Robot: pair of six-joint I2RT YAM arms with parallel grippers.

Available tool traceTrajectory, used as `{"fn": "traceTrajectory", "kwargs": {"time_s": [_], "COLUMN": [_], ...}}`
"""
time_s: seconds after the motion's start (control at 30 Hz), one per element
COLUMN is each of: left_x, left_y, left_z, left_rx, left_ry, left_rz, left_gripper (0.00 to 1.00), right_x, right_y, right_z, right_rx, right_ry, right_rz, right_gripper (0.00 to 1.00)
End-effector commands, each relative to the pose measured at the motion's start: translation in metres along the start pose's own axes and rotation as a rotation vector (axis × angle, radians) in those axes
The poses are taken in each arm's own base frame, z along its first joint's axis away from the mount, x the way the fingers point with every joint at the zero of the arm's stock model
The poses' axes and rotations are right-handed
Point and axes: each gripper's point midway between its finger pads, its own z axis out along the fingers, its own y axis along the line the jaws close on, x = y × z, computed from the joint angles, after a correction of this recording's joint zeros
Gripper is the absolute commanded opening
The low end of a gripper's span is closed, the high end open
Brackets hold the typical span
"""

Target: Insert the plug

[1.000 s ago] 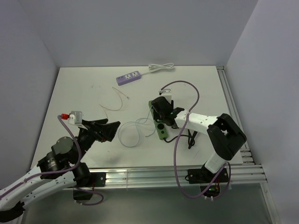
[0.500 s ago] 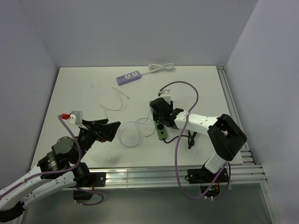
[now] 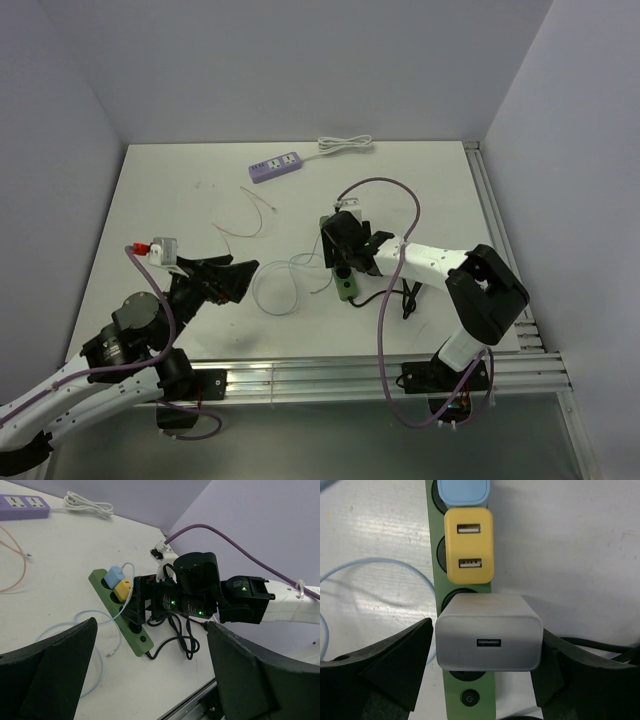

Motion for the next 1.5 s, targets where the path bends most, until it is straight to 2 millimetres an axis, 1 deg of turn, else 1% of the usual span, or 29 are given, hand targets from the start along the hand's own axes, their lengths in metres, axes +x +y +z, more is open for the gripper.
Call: {"fn": "traceTrajectory", "kwargs": {"time_s": [0.0, 0.1, 0.13, 0.17, 0.23, 0.3, 0.33, 0.37, 0.47, 0.6, 0.63, 0.73, 0.83, 0.87, 0.93, 0.97, 1.03, 1.07, 1.13, 1.17, 1.2, 1.23, 1.27, 1.3, 1.33, 1.37, 1.4, 1.43, 1.47], "left_x": [-0.004, -0.004, -0.004, -0.004, -0.005, -0.004, -0.004, -0.003, -0.002, 0.002, 0.006, 0.007, 0.008, 0.008, 0.012, 0.012, 0.023, 0.018, 0.025, 0.024, 0.032, 0.042, 0.030, 0.035, 0.037, 0.024, 0.020, 0.018, 0.005], "left_y": [-0.002, -0.003, -0.002, -0.002, -0.001, -0.001, 0.000, 0.000, 0.004, 0.011, 0.012, 0.014, 0.018, 0.020, 0.026, 0.028, 0.035, 0.031, 0.036, 0.036, 0.034, 0.040, 0.046, 0.045, 0.055, 0.065, 0.071, 0.079, 0.088], "left_z": [0.002, 0.002, 0.002, 0.002, 0.002, 0.002, 0.003, 0.003, 0.005, 0.010, 0.013, 0.014, 0.014, 0.015, 0.016, 0.018, 0.022, 0.024, 0.026, 0.035, 0.038, 0.046, 0.053, 0.057, 0.063, 0.069, 0.071, 0.074, 0.077], "left_rx": [-0.008, -0.007, -0.010, -0.012, -0.016, -0.020, -0.025, -0.029, -0.070, -0.121, -0.133, -0.161, -0.191, -0.212, -0.256, -0.284, -0.346, -0.357, -0.403, -0.429, -0.413, -0.435, -0.464, -0.444, -0.463, -0.494, -0.512, -0.535, -0.566], "left_ry": [-0.004, -0.004, -0.006, -0.007, -0.007, -0.004, 0.000, 0.003, 0.010, 0.031, 0.043, 0.054, 0.058, 0.052, 0.065, 0.071, 0.124, 0.125, 0.181, 0.200, 0.259, 0.310, 0.302, 0.349, 0.373, 0.342, 0.335, 0.335, 0.302], "left_rz": [-0.005, -0.006, -0.009, -0.009, -0.010, -0.010, -0.007, -0.007, -0.020, -0.008, -0.001, -0.004, -0.021, -0.025, -0.039, -0.030, 0.003, 0.003, 0.052, 0.072, 0.102, 0.131, 0.122, 0.110, 0.129, 0.111, 0.103, 0.095, 0.071], "left_gripper": [0.97, 0.97, 0.97, 0.97, 0.97, 0.97, 0.97, 0.97, 0.99, 0.99, 0.99, 0.99, 0.99, 1.00, 1.00, 0.99, 1.00, 1.00, 1.00, 1.00, 1.00, 0.99, 1.00, 0.99, 0.99, 1.00, 1.00, 1.00, 1.00], "right_x": [-0.003, -0.009, -0.010, -0.010, -0.010, -0.011, -0.007, -0.006, 0.001, 0.005, 0.009, 0.012, 0.015, 0.012, 0.013, 0.009, 0.012, 0.008, 0.006, 0.005, 0.004, 0.003, -0.002, -0.003, -0.002, -0.005, 0.004, 0.005, 0.002], "right_y": [0.016, 0.016, 0.015, 0.016, 0.013, 0.007, 0.004, 0.002, -0.007, -0.010, -0.012, -0.015, -0.019, -0.020, -0.023, -0.026, -0.031, -0.031, -0.031, -0.030, -0.029, -0.029, -0.026, -0.024, -0.022, -0.019, -0.014, -0.011, -0.010], "right_z": [-0.016, -0.019, -0.020, -0.020, -0.021, -0.021, -0.021, -0.022, -0.024, -0.033, -0.034, -0.039, -0.048, -0.056, -0.063, -0.073, -0.081, -0.090, -0.099, -0.106, -0.111, -0.115, -0.124, -0.128, -0.128, -0.136, -0.136, -0.137, -0.143], "right_rx": [-0.087, -0.100, -0.104, -0.107, -0.104, -0.087, -0.080, -0.072, -0.036, -0.044, -0.043, -0.048, -0.054, -0.065, -0.074, -0.083, -0.085, -0.103, -0.124, -0.149, -0.165, -0.178, -0.214, -0.237, -0.264, -0.305, -0.344, -0.368, -0.393], "right_ry": [0.026, 0.012, 0.013, 0.011, 0.023, 0.025, 0.038, 0.045, 0.072, 0.073, 0.079, 0.070, 0.070, 0.053, 0.041, 0.019, 0.015, -0.006, -0.017, -0.021, -0.029, -0.037, -0.063, -0.077, -0.093, -0.122, -0.103, -0.109, -0.134], "right_rz": [0.004, 0.018, 0.021, 0.025, 0.038, 0.056, 0.055, 0.062, 0.085, 0.111, 0.109, 0.114, 0.115, 0.125, 0.138, 0.153, 0.159, 0.174, 0.179, 0.184, 0.187, 0.196, 0.211, 0.227, 0.239, 0.258, 0.260, 0.271, 0.305], "right_gripper": [0.80, 0.85, 0.88, 0.89, 0.96, 0.97, 0.97, 1.00, 1.00, 1.00, 1.00, 1.00, 1.00, 1.00, 1.00, 1.00, 1.00, 1.00, 1.00, 1.00, 1.00, 1.00, 1.00, 1.00, 1.00, 1.00, 1.00, 1.00, 1.00]}}
